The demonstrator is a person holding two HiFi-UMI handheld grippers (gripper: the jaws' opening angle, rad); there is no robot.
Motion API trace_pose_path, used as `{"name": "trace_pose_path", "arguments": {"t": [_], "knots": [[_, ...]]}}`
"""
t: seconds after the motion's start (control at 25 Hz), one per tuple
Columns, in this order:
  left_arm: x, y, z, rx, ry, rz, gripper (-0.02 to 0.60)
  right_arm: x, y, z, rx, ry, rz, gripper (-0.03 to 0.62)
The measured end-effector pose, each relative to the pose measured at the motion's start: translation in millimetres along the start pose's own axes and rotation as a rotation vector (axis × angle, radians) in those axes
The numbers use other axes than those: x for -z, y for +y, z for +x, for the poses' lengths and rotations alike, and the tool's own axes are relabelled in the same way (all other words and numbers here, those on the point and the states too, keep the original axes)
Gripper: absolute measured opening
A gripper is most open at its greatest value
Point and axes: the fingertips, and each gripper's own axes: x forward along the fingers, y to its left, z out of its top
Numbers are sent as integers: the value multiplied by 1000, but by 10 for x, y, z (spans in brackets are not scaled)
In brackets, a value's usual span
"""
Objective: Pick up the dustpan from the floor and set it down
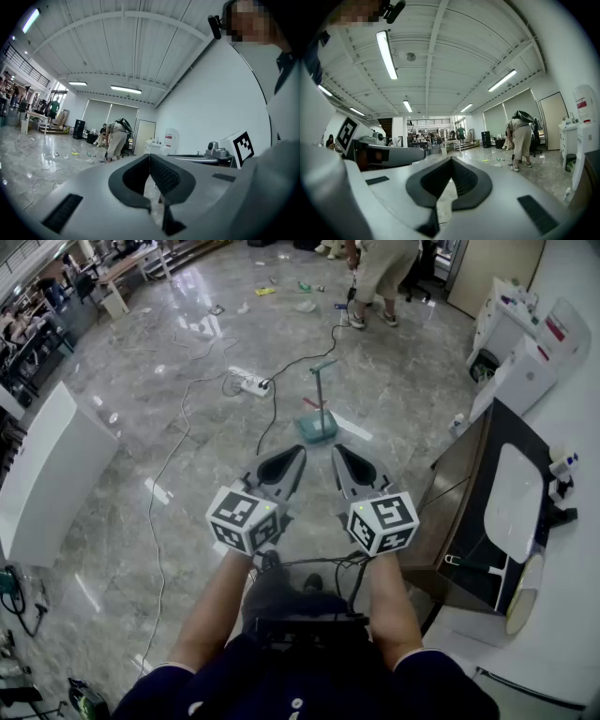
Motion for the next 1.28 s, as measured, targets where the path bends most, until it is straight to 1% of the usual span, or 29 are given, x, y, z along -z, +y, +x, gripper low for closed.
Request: {"name": "trace_pose_path", "arguments": {"t": [0.72,1.08,1.28], "knots": [[39,-56,-12,-3,15,1,14,-29,-25,-47,2,-17,12,6],[81,-63,93,-14,33,4,14,7,-136,-41,-8,-17,22,6],[97,33,188,-16,41,-2,14,42,-254,64,-1,-8,22,6]]}}
